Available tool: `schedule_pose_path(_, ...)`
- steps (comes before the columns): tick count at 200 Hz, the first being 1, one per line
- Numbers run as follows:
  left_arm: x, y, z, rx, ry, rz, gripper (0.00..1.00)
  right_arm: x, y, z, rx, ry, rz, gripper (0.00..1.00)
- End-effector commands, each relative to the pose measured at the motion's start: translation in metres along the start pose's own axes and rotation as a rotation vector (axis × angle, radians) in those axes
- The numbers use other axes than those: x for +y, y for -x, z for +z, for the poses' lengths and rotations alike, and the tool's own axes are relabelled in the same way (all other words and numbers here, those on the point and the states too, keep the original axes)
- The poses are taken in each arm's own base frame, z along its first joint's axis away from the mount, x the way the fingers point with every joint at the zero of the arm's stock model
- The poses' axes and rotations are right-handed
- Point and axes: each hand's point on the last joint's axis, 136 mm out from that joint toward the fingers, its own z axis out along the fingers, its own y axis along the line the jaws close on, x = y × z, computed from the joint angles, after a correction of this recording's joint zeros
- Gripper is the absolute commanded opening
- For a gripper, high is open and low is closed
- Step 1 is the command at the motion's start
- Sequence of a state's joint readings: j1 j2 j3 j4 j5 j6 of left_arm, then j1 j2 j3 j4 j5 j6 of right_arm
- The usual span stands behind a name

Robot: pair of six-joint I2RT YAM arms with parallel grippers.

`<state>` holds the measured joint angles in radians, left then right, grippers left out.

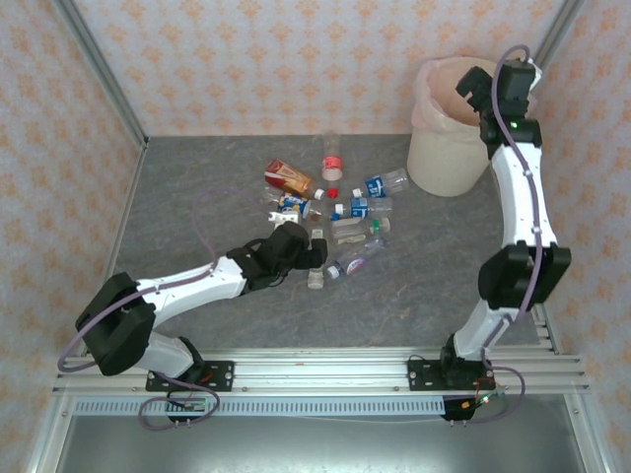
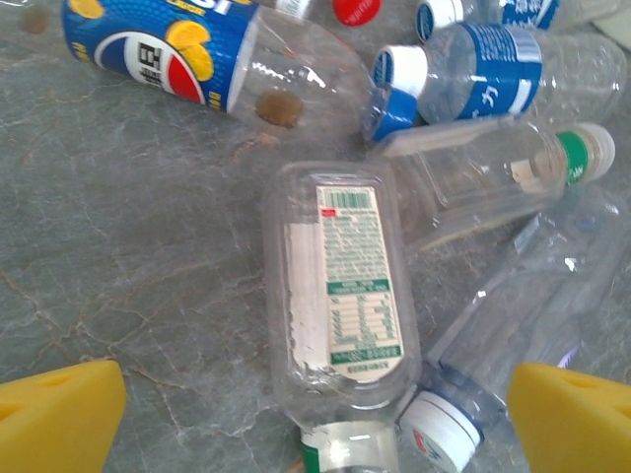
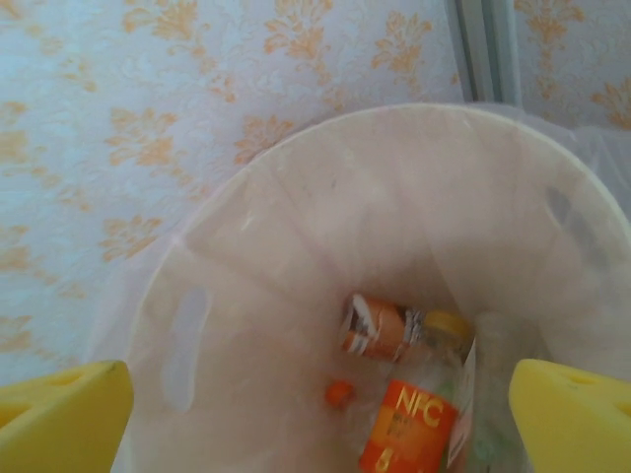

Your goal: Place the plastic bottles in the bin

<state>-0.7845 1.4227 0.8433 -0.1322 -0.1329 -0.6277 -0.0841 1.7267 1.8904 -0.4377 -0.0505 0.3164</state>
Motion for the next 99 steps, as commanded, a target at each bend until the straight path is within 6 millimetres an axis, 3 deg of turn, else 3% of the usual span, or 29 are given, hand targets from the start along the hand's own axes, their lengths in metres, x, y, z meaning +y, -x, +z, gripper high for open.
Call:
schedule_pose_path(1, 0.007, -0.005, 0.001, 0.022, 0.084, 0.067, 1.0, 0.013, 0.003, -0.028, -0.038, 0.122, 0.05, 0.99)
schedule_pose_path(59, 0.004, -0.011, 0.019, 0.076, 0.191, 0.07, 1.0, 0.013, -0.03, -0.105, -0.001, 0.273, 0.052, 0.99)
schedule_pose_path(89, 0.004, -0.012, 0.032, 0.102, 0.242, 0.089, 1.0, 0.018, -0.068, -0.132, 0.125, 0.362, 0.028, 0.99)
schedule_pose_path(99, 0.004, -0.011, 0.034, 0.094, 0.251, 0.088, 1.0, 0.022, -0.075, -0.15, 0.143, 0.4, 0.019, 0.99)
